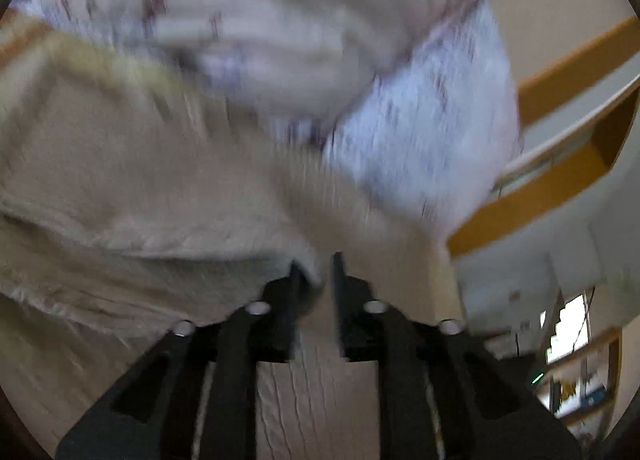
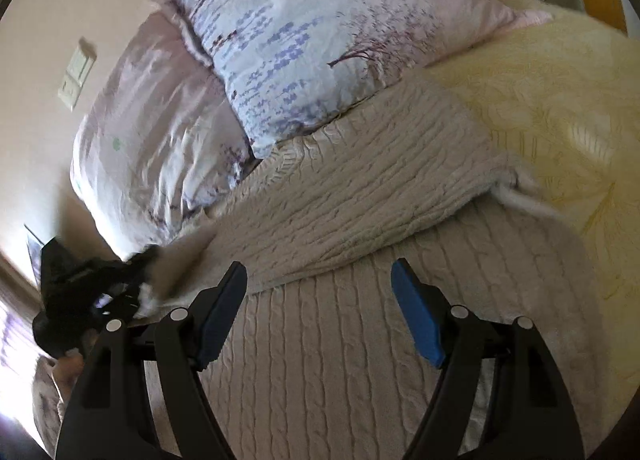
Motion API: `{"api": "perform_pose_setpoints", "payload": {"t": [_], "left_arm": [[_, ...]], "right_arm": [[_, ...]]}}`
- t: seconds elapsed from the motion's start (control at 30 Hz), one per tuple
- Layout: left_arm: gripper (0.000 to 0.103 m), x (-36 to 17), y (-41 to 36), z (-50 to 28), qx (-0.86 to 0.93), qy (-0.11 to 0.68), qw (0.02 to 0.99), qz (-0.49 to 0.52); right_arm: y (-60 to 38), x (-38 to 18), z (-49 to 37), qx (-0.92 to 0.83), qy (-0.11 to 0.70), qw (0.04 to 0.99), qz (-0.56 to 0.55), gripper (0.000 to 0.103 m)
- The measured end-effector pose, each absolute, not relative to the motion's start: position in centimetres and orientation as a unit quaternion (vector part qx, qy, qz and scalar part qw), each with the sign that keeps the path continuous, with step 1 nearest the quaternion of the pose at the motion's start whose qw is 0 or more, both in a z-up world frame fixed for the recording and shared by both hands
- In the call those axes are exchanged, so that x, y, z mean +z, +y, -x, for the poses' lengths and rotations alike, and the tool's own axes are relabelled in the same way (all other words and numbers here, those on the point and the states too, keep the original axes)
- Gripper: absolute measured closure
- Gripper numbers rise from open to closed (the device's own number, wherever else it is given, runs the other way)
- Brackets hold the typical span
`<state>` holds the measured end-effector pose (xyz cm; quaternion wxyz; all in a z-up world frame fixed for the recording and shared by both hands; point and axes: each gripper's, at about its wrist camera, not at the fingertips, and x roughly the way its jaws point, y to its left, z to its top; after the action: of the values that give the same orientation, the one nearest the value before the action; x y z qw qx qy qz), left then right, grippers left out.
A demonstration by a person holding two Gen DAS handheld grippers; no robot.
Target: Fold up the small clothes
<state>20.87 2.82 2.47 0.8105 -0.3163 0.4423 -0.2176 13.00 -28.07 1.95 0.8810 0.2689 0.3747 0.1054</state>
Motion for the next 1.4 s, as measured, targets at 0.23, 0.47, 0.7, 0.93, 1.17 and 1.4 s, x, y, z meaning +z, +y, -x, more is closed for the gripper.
{"api": "perform_pose_setpoints", "payload": {"t": [0.23, 0.47, 0.7, 0.93, 1.17, 1.4], "left_arm": [[0.052, 4.0, 10.2, -16.9, -0.191, 0.382, 0.838, 0.340], [0.060, 1.8, 17.9, -16.8, -0.111, 0.382, 0.824, 0.404], [0.074, -1.1, 19.8, -16.4, -0.122, 0.389, 0.792, 0.455], [0.075, -1.2, 19.9, -16.3, -0.129, 0.388, 0.796, 0.447], [0.068, -1.2, 19.7, -16.3, -0.132, 0.389, 0.796, 0.444], [0.040, 0.5, 18.3, -16.0, -0.157, 0.389, 0.811, 0.407]], "right_arm": [[-21.8, 8.2, -14.7, 0.225, 0.348, 0.905, -0.100, 0.028], [-7.8, 8.6, -17.2, 0.359, 0.346, 0.866, 0.039, 0.056], [1.5, 4.0, -18.7, 0.370, 0.379, 0.833, 0.159, 0.062], [0.5, 2.8, -19.6, 0.339, 0.384, 0.848, 0.137, 0.094], [-8.8, 7.0, -19.2, 0.253, 0.339, 0.906, -0.031, 0.098], [-24.5, 3.4, -15.5, 0.086, 0.391, 0.895, -0.195, 0.098]]}}
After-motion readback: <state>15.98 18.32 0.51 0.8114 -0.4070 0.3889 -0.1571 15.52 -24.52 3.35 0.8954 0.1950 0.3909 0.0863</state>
